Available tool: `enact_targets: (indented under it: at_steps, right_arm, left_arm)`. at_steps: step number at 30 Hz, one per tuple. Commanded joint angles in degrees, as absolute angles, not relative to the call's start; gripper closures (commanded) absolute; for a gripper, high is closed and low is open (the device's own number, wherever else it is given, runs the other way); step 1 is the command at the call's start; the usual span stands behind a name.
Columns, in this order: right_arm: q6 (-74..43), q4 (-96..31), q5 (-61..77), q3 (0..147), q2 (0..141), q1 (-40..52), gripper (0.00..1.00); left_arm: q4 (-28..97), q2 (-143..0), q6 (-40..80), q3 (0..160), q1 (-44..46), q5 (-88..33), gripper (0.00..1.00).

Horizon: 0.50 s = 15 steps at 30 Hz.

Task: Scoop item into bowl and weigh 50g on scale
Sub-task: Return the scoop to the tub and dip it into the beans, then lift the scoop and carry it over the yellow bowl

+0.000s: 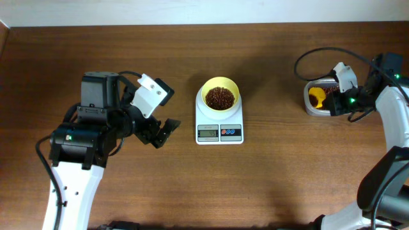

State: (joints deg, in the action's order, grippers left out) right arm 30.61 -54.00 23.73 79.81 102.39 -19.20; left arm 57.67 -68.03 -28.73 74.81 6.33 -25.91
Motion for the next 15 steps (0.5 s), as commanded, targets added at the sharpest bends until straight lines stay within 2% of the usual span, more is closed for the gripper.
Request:
enact_targets:
  at_steps: [1, 6, 10, 15]
  right_arm:
    - [26.5, -54.0, 28.1, 79.3, 102.5, -20.9, 0.96]
    - [22.0, -53.5, 31.2, 79.3, 102.5, -26.6, 0.96]
    - [21.9, -53.3, 41.3, 79.3, 102.5, -31.2, 0.96]
    - [21.9, -53.2, 53.8, 79.3, 102.5, -32.6, 0.96]
  left_arm:
    - [57.6, -67.8, -29.5, 75.8, 6.1, -25.7, 0.01]
    - [57.6, -67.8, -29.5, 75.8, 6.1, -25.7, 0.01]
    - [57.6, -67.8, -29.5, 75.8, 6.1, -25.7, 0.01]
    - [57.6, -67.8, -29.5, 75.8, 6.1, -25.7, 0.01]
